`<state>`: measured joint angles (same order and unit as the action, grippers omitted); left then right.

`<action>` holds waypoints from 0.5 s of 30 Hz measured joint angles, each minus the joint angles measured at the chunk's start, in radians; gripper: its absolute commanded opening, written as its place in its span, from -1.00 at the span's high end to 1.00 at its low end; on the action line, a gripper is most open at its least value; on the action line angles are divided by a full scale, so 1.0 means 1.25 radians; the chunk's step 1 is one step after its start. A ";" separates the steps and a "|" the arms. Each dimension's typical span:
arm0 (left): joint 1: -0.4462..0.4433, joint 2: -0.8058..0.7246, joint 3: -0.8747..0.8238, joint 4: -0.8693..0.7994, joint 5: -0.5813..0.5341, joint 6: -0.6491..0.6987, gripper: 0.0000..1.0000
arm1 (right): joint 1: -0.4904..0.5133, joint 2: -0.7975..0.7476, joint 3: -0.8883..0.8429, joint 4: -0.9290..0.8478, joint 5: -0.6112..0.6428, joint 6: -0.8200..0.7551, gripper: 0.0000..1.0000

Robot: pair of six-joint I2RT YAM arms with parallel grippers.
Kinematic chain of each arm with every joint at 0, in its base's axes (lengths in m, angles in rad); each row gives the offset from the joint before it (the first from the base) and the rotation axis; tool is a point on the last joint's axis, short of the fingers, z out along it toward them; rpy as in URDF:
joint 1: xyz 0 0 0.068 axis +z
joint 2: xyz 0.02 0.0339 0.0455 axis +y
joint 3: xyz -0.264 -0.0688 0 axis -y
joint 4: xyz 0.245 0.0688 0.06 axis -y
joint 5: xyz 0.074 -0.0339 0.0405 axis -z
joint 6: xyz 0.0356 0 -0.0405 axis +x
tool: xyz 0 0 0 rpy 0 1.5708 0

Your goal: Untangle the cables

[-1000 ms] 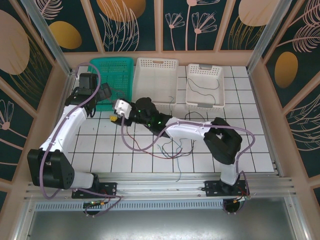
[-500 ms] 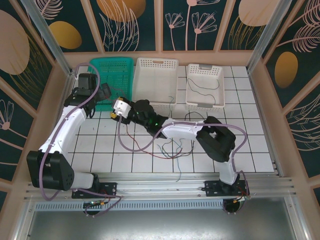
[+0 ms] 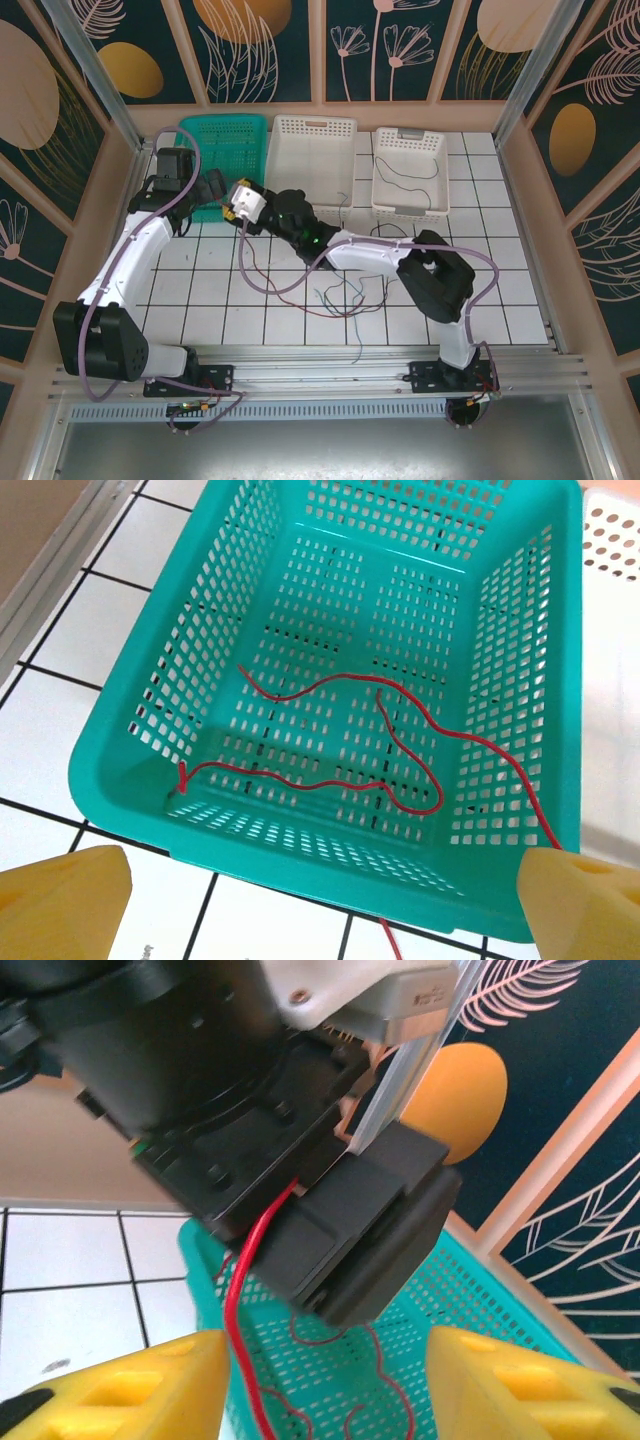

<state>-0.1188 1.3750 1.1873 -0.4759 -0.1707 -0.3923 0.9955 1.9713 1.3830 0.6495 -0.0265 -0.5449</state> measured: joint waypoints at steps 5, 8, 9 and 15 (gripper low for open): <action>0.000 -0.015 0.000 -0.001 0.018 0.002 -0.97 | -0.004 0.011 0.020 -0.016 -0.024 0.006 0.14; 0.000 -0.022 0.000 -0.005 0.029 0.005 -0.97 | -0.005 0.011 0.020 -0.023 -0.042 0.013 0.23; 0.000 -0.023 0.000 -0.008 0.033 0.005 -0.97 | -0.006 0.011 0.020 -0.024 -0.049 0.016 0.34; 0.004 -0.027 0.000 -0.030 0.030 0.009 -0.97 | -0.019 0.011 0.021 -0.041 -0.068 0.034 1.00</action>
<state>-0.1135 1.3411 1.1873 -0.5133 -0.1333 -0.3817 0.9714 1.9850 1.4097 0.5980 -0.1116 -0.5026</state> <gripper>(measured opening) 0.985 0.037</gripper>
